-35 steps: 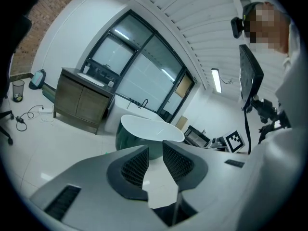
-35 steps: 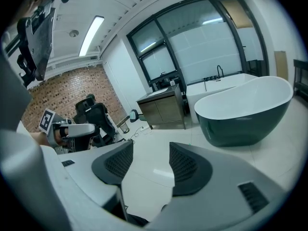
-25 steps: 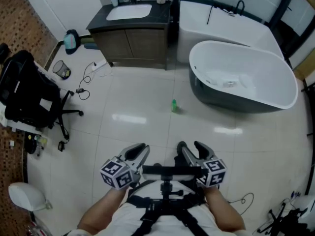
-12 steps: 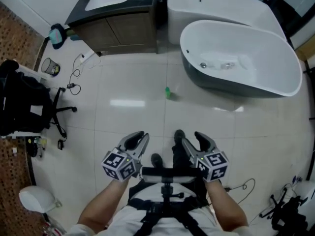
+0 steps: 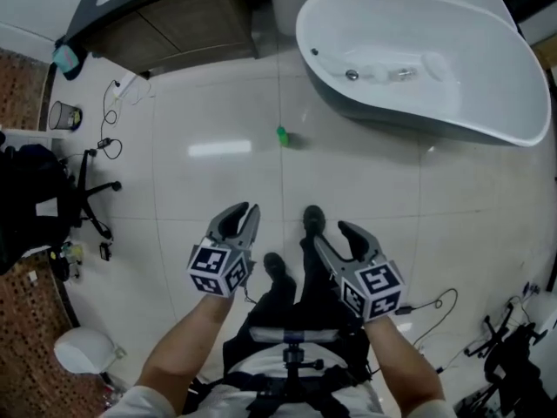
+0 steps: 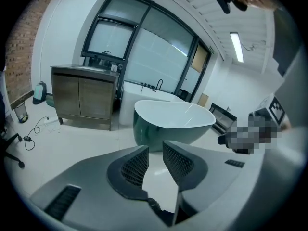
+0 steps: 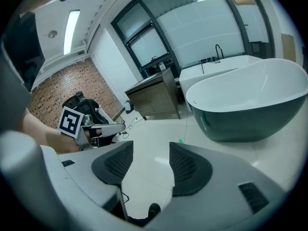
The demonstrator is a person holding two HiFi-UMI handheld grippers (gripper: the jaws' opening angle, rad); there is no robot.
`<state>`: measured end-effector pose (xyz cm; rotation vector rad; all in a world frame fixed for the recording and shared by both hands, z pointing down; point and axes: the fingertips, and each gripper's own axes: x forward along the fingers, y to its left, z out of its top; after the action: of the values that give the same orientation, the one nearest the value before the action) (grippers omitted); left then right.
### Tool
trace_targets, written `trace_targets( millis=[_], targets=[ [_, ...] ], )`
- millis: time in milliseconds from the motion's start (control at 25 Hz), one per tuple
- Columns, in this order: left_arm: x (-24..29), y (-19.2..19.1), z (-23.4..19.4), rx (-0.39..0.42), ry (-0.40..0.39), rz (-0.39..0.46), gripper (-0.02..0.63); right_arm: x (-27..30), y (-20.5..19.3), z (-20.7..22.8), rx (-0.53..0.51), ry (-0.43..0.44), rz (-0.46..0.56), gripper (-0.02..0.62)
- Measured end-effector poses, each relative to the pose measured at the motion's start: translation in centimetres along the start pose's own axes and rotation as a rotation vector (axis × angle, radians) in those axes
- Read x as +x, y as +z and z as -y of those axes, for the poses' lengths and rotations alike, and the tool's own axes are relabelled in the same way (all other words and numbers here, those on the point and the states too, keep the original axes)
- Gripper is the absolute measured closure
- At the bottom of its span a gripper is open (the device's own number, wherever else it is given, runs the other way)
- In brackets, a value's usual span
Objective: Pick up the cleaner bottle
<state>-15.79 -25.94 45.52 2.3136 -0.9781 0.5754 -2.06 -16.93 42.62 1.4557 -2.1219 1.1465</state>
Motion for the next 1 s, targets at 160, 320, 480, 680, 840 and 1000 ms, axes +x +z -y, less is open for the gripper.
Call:
trace_targets(
  millis=[160, 320, 480, 680, 840, 1000],
  targets=[
    [4.3, -0.9, -0.9, 0.000, 0.018, -0.034, 0.511, 2.2, -0.2, 2.5, 0.019, 0.015, -0.020, 0.351],
    [7.5, -2.6, -2.2, 0.004, 0.026, -0.078, 0.511, 4.0, -0.7, 3.7, 0.041, 0.025, -0.044, 0.351],
    [11.3, -4.8, -3.8, 0.010, 0.048, -0.113, 0.511, 6.2, -2.2, 5.6, 0.057, 0.038, -0.072, 0.351],
    [15.4, -8.1, -5.7, 0.009, 0.070, -0.167, 0.511, 8.8, -4.4, 7.7, 0.092, 0.053, -0.111, 0.351],
    [18.6, -10.6, -7.2, 0.001, 0.085, -0.200, 0.496, 10.7, -6.3, 9.4, 0.110, 0.065, -0.114, 0.351],
    [22.4, -12.2, -8.1, 0.001, 0.091, -0.212, 0.483, 12.3, -7.8, 11.6, 0.137, 0.064, -0.124, 0.351]
  ],
)
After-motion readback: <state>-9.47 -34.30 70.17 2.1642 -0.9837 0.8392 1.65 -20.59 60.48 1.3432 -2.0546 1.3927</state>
